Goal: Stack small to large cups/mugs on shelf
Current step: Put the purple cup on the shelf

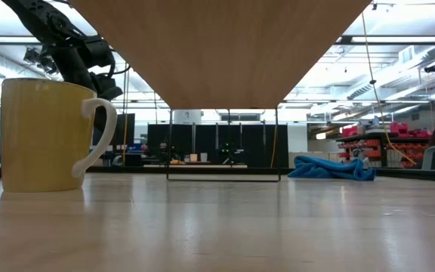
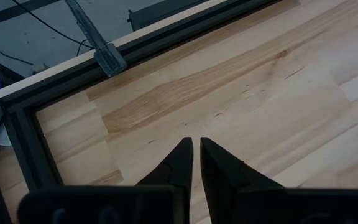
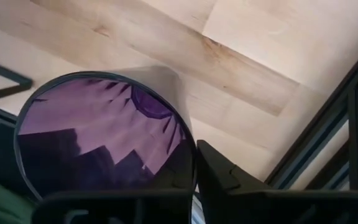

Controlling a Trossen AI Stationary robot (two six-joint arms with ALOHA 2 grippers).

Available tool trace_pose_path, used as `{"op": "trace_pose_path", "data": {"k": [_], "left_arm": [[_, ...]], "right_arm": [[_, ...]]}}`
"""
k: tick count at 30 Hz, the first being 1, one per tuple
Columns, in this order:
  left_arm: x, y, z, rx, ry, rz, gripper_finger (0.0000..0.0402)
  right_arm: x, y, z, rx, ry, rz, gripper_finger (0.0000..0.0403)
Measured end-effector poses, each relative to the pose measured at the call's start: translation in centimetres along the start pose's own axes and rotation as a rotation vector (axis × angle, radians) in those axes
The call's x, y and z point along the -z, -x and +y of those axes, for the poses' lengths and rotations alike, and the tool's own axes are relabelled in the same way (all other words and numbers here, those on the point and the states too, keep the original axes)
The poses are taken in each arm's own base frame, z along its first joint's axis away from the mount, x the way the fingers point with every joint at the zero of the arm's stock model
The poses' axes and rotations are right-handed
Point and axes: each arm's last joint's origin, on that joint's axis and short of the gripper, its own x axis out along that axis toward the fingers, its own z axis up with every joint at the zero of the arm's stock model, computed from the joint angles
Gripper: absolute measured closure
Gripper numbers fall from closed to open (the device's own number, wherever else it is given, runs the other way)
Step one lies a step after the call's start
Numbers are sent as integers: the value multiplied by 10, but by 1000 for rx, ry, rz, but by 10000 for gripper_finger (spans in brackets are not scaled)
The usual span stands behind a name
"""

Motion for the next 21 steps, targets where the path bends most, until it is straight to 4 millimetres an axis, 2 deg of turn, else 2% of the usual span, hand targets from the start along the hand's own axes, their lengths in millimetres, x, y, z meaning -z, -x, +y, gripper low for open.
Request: {"op": "trace_pose_path", "data": {"k": [6, 9, 12, 17, 21], "left_arm": [[0, 0, 0, 0, 0, 0, 372], [0, 0, 0, 0, 0, 0, 376], [0, 0, 0, 0, 0, 0, 376], [0, 0, 0, 0, 0, 0, 368], [0, 0, 0, 0, 1, 0, 366]], "right_arm": [[-7, 2, 5, 1, 107, 24, 396], [-8, 11, 8, -17, 140, 32, 397], [-10, 28, 9, -13, 147, 29, 398], [-16, 67, 5, -11, 140, -14, 398], [-22, 98, 5, -99, 166, -82, 398]]}}
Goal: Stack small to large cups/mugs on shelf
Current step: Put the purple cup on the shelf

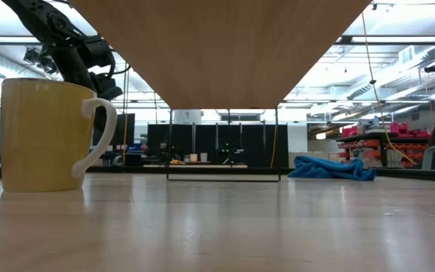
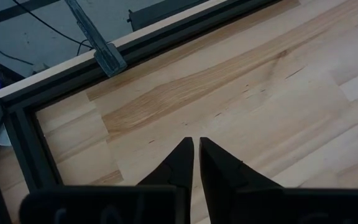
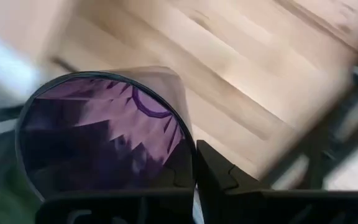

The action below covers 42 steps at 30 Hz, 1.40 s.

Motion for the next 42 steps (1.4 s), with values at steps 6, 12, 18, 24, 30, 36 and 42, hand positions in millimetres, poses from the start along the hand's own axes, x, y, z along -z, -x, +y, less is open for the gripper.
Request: {"op": "trace_pose_path", "data": {"k": [6, 12, 18, 24, 30, 36, 42], "left_arm": [[0, 0, 0, 0, 0, 0, 375], [0, 0, 0, 0, 0, 0, 376], [0, 0, 0, 0, 1, 0, 367], [0, 0, 0, 0, 2, 0, 369], [0, 0, 0, 0, 3, 0, 378], [0, 0, 0, 0, 2, 0, 373], [0, 0, 0, 0, 2, 0, 368]], "right_arm": [[-18, 30, 7, -145, 59, -107, 398], [-32, 46, 10, -203, 120, -156, 398], [-52, 60, 12, -247, 194, -209, 398], [-76, 69, 31, -414, 392, -315, 398], [-96, 69, 33, -415, 469, -329, 398], [-121, 50, 51, -409, 507, -272, 398], [-129, 6, 79, -322, 594, -60, 398]]}}
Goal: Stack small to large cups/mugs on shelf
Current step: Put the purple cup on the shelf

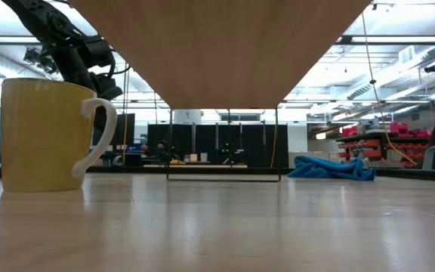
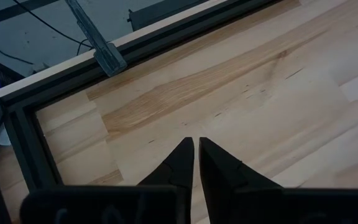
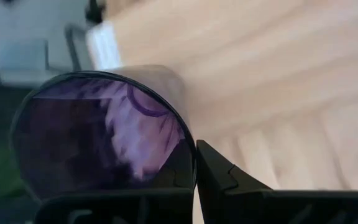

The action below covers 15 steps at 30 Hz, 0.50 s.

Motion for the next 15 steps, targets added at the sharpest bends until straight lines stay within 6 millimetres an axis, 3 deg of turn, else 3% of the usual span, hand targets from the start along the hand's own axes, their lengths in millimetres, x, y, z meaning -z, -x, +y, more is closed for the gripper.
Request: {"op": "trace_pose_path", "data": {"k": [3, 9, 15], "left_arm": [[0, 0, 0, 0, 0, 0, 372], [0, 0, 0, 0, -1, 1, 380], [0, 0, 0, 0, -3, 1, 375]], "right_arm": [[-2, 10, 5, 27, -3, 23, 398], [-16, 41, 21, -10, 18, -134, 398], [-19, 22, 21, 26, 23, -57, 399]]}}
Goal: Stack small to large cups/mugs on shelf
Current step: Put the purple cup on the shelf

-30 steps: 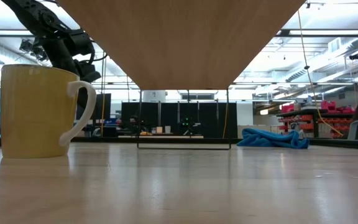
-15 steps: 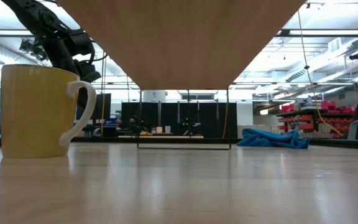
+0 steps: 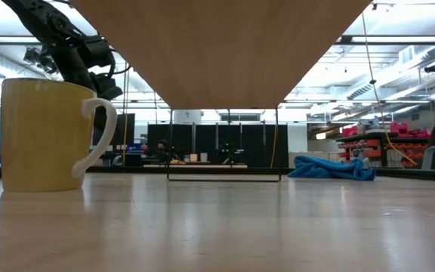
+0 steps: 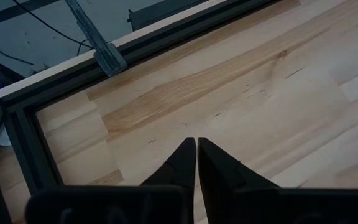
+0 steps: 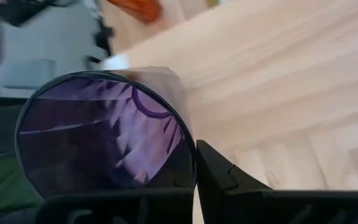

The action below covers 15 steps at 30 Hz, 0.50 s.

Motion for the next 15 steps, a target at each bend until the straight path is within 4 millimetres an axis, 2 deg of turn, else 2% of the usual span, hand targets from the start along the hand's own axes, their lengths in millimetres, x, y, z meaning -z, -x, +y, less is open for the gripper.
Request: {"op": "trace_pose_path", "data": {"k": [5, 15], "left_arm": [[0, 0, 0, 0, 0, 0, 370], [0, 0, 0, 0, 0, 0, 383]], "right_arm": [[2, -19, 5, 44, 47, 57, 399], [3, -21, 6, 60, 55, 62, 399]]}}
